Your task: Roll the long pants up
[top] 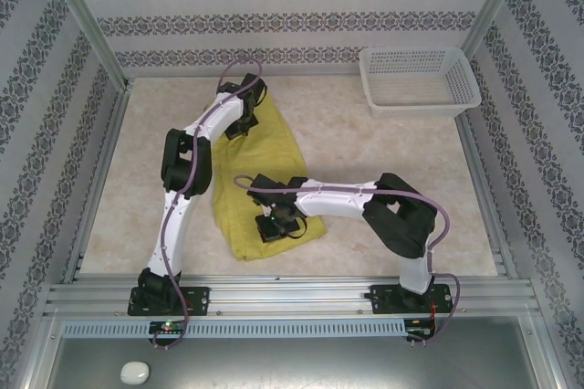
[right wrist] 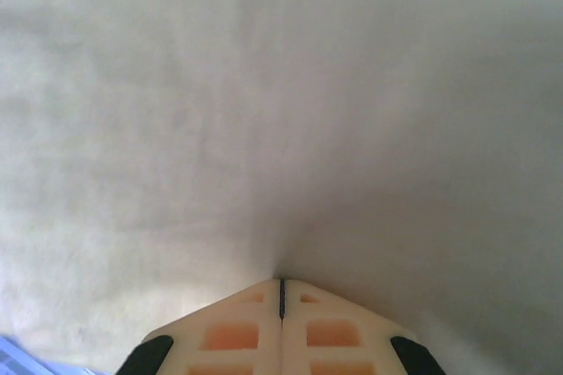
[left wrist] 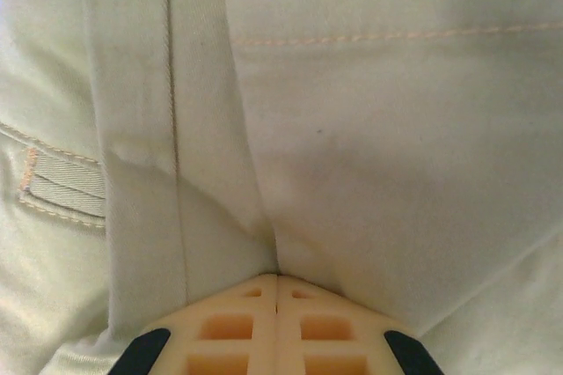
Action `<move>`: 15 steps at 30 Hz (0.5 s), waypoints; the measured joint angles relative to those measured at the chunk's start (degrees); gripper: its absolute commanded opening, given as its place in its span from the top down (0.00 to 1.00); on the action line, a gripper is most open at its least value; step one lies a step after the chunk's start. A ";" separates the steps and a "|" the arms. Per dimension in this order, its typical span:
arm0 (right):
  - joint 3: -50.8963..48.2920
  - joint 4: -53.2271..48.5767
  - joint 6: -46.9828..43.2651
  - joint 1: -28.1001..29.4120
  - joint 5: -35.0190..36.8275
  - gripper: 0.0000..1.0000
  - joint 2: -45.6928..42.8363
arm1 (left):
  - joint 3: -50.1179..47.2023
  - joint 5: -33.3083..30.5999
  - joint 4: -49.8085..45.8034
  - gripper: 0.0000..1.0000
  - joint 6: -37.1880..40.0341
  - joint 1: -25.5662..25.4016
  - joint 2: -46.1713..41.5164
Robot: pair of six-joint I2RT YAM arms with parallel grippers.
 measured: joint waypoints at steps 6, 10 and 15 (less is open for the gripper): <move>12.37 -3.78 -4.20 -0.63 -0.42 1.00 4.50 | 10.51 5.81 2.78 1.00 5.40 -0.02 4.20; 18.03 -6.67 -9.42 -1.99 0.22 0.43 4.63 | 19.71 8.04 3.78 0.48 8.83 0.02 6.01; 18.14 -10.27 -19.58 -4.50 5.07 0.17 0.00 | 20.15 8.76 3.63 0.00 10.60 0.81 1.40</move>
